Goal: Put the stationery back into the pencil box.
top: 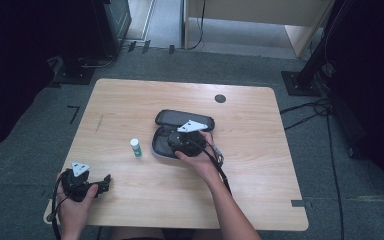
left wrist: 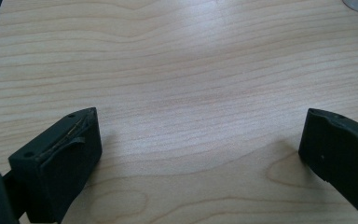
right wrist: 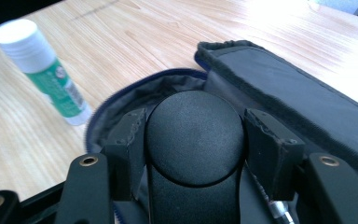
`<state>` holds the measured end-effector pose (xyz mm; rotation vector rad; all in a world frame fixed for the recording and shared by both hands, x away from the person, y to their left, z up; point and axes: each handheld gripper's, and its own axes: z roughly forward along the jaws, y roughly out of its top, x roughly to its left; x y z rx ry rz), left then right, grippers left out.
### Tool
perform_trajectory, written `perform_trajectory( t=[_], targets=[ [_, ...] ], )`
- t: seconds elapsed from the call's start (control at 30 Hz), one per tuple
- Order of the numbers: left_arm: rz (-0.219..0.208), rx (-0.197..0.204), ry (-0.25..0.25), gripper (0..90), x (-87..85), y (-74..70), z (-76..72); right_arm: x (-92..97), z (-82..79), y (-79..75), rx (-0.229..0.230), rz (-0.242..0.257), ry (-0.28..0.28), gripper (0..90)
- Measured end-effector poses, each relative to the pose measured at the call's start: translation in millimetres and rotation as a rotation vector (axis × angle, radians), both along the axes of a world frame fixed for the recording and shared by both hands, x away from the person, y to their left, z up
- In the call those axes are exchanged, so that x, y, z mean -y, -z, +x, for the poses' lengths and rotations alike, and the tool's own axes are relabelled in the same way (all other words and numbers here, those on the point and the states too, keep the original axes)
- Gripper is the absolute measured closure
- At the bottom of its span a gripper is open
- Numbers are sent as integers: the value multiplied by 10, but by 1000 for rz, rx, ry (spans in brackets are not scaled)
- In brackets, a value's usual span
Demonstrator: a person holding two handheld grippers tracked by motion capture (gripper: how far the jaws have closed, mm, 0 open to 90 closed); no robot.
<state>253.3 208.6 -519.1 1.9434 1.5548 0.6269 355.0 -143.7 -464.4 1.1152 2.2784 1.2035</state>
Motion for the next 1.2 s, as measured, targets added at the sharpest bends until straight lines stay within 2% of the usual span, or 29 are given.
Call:
perform_trajectory(
  t=[0.23,0.43,0.63,0.73,0.97,1.03,1.2],
  targets=[
    [0,0,0,0,0,0,0,101,81,71,3,-50,-15,418],
    [0,0,0,0,0,0,0,164,112,103,37,-85,-29,418],
    [0,0,0,0,0,0,0,222,130,154,23,-128,-19,418],
    [0,0,0,0,0,0,0,230,126,188,5,-143,-41,417],
    [0,-1,0,0,1,0,-1,281,144,211,-69,-111,-46,401],
    [0,0,-1,0,1,0,0,310,146,209,-88,-85,-48,322],
    [0,0,-1,0,1,0,0,367,96,149,-115,-64,-5,223]
  ],
)
